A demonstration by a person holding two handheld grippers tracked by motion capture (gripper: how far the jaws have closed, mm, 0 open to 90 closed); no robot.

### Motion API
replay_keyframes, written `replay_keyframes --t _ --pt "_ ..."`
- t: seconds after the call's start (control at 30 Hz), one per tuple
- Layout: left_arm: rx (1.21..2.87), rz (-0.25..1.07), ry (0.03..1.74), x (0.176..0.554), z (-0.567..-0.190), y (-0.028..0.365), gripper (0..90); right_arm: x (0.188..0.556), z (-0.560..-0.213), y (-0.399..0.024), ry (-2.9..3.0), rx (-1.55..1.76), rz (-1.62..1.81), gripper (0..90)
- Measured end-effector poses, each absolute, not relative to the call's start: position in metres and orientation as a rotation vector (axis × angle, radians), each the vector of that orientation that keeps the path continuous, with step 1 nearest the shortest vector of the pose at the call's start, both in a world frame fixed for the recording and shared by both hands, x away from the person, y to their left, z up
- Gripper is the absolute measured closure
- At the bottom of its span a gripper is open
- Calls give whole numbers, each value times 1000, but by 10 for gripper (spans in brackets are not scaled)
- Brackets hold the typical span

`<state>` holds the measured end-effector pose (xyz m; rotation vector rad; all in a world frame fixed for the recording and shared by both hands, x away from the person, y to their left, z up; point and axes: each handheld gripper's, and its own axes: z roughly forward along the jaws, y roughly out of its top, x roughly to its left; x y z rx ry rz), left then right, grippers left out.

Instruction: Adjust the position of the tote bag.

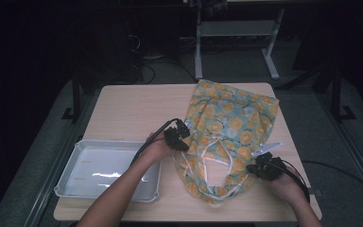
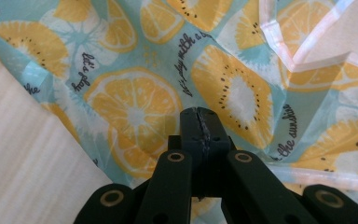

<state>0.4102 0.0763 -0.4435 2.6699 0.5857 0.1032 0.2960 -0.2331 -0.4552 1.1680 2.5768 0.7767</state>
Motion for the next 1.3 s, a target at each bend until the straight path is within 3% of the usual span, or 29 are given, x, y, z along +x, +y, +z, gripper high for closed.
replay_keyframes --t 0.9,1.3 --pt "2661 -16 556 347 -443 96 900 294 -454 -238 2604 1130 739 896" --pt "2686 -15 530 325 -442 100 900 273 -451 -224 2659 1011 678 896"
